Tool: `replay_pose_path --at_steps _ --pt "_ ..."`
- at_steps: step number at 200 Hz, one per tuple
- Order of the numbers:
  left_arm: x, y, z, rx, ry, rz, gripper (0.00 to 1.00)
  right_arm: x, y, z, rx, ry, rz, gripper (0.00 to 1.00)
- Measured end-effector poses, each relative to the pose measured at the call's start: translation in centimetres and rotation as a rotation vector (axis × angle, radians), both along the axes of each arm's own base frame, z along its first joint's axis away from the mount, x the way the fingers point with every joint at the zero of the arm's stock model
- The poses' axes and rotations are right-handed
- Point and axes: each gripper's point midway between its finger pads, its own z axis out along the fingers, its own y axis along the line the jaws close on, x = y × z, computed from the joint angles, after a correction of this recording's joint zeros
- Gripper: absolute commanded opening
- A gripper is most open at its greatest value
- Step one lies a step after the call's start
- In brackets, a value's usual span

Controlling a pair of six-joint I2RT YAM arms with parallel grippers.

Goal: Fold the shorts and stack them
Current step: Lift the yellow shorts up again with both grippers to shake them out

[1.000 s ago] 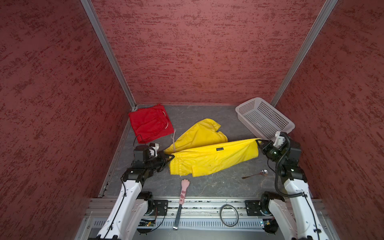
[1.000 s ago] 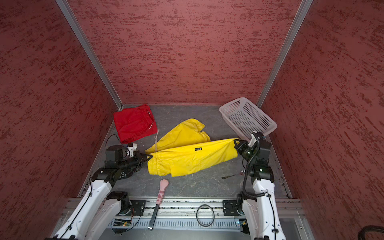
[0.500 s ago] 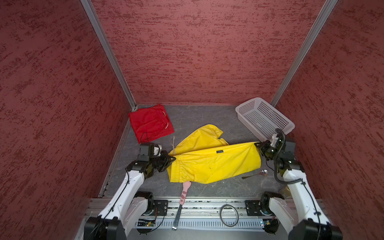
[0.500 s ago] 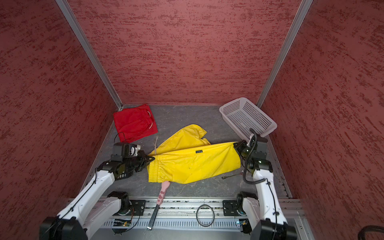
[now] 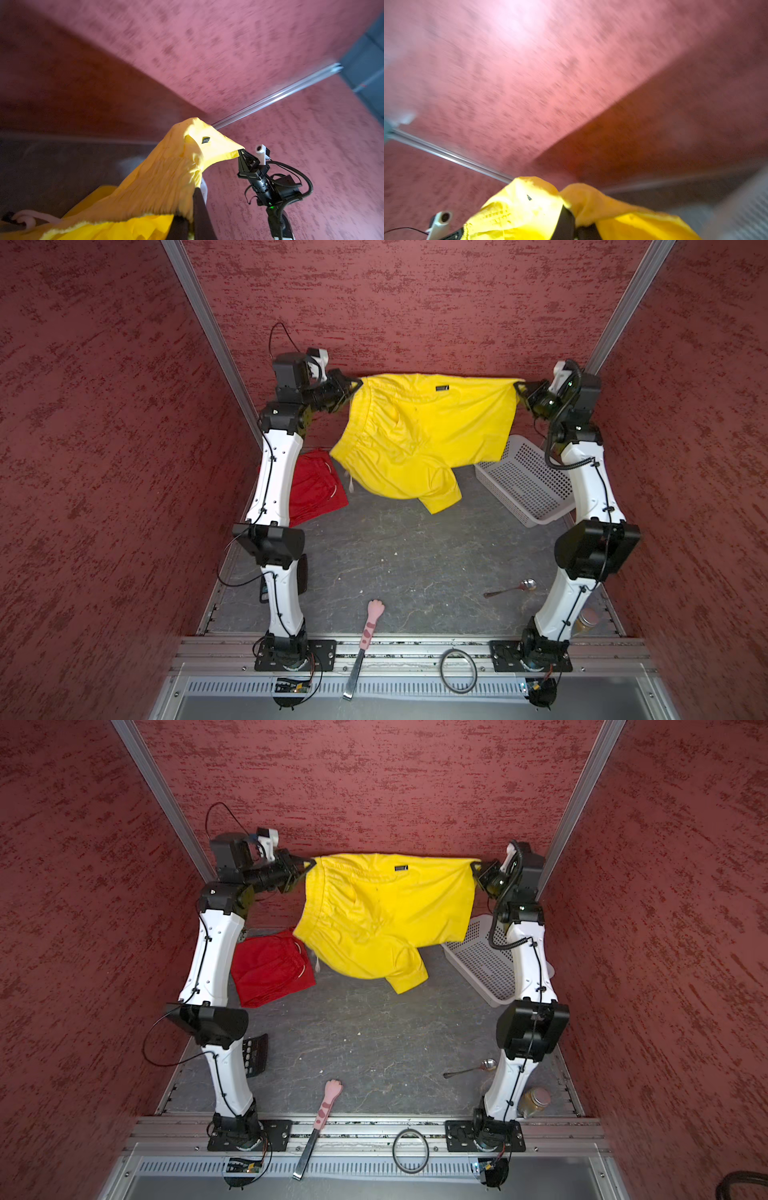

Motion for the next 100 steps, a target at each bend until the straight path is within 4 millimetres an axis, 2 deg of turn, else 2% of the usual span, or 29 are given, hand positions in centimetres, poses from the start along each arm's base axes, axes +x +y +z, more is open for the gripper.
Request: replay_pose_path --at_steps 8,18,31,41,53,59,73,87,100 --pt "-0.4 0.4 1.7 -0.038 -0.031 -0.009 0.0 -0.7 0.3 3.5 -0.008 -0.087 0.016 0.0" --pt "-1.2 1.3 3.4 -0.079 -0.056 -0.019 0.0 -2.6 0.7 7.7 -0.016 -0.195 0.037 0.0" --pt "-2.1 2.5 4.5 -0.108 -0.064 -0.015 0.0 -5.7 1.2 11.6 -0.027 -0.293 0.067 0.0" --pt "-3.0 3.3 4.6 -0.11 -0.061 -0.007 0.0 -8.2 1.6 13.6 -0.044 -0.343 0.089 0.0" --pt "-4.5 3.7 4.1 -0.103 -0.041 -0.005 0.0 -10.8 2.2 14.6 -0.06 -0.357 0.115 0.0" --pt "-5.5 3.7 3.6 -0.094 -0.037 -0.008 0.0 -11.8 2.4 14.3 -0.062 -0.356 0.123 0.0" --pt "-8.5 3.2 1.0 -0.075 0.001 -0.027 0.0 -14.3 2.9 11.4 -0.048 -0.318 0.132 0.0" --pt "-11.7 2.8 -2.8 -0.058 0.045 -0.045 0.0 -16.5 3.2 6.1 -0.023 -0.255 0.127 0.0" --pt "-14.6 2.6 -7.8 -0.041 0.116 -0.056 0.0 -18.1 3.6 -0.2 0.01 -0.164 0.13 0.0"
